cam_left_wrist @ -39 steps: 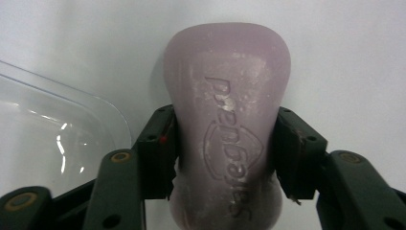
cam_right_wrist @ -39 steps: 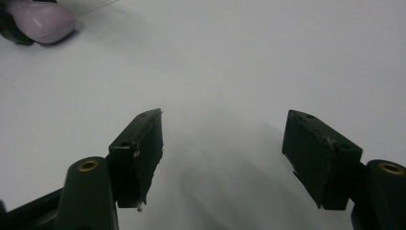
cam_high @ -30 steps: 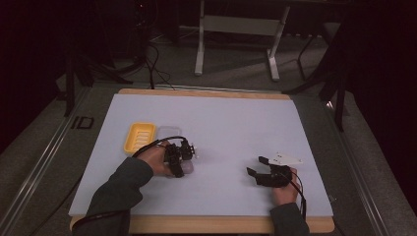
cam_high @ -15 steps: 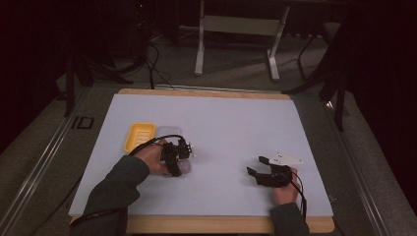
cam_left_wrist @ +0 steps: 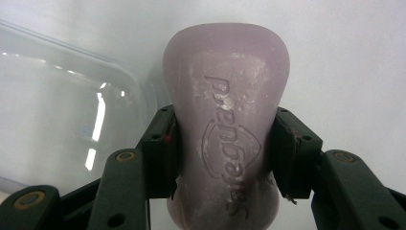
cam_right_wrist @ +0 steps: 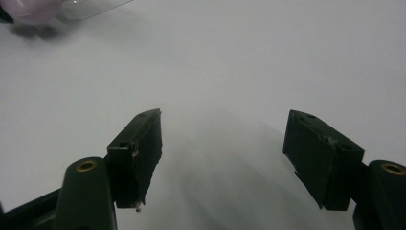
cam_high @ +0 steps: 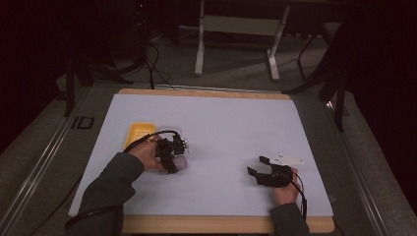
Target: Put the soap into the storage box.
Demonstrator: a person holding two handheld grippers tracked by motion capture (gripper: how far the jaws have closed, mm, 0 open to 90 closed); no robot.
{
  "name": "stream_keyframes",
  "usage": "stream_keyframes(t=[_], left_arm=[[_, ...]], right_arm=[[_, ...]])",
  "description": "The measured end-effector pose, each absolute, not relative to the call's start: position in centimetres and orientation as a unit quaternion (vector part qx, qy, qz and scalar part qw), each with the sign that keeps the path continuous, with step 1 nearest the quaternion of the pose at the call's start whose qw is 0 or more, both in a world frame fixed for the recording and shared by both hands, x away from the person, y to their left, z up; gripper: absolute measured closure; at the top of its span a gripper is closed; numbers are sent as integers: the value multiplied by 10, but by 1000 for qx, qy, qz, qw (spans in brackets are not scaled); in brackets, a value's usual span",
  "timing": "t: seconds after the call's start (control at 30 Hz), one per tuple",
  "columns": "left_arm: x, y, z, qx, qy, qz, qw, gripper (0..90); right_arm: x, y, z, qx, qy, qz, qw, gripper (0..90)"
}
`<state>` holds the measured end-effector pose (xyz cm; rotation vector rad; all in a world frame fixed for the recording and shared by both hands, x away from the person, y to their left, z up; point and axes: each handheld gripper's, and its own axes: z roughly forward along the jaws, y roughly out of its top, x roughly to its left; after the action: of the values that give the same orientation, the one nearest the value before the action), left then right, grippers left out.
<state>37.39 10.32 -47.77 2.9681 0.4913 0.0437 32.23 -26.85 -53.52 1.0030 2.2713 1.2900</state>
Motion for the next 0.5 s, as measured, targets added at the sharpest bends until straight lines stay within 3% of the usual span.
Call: stream_keyframes(t=[0.5], left_arm=[[383,109,-464,976,203,15,79,499]], right_arm=[[322,-268,-535,352,801,453,172,289]])
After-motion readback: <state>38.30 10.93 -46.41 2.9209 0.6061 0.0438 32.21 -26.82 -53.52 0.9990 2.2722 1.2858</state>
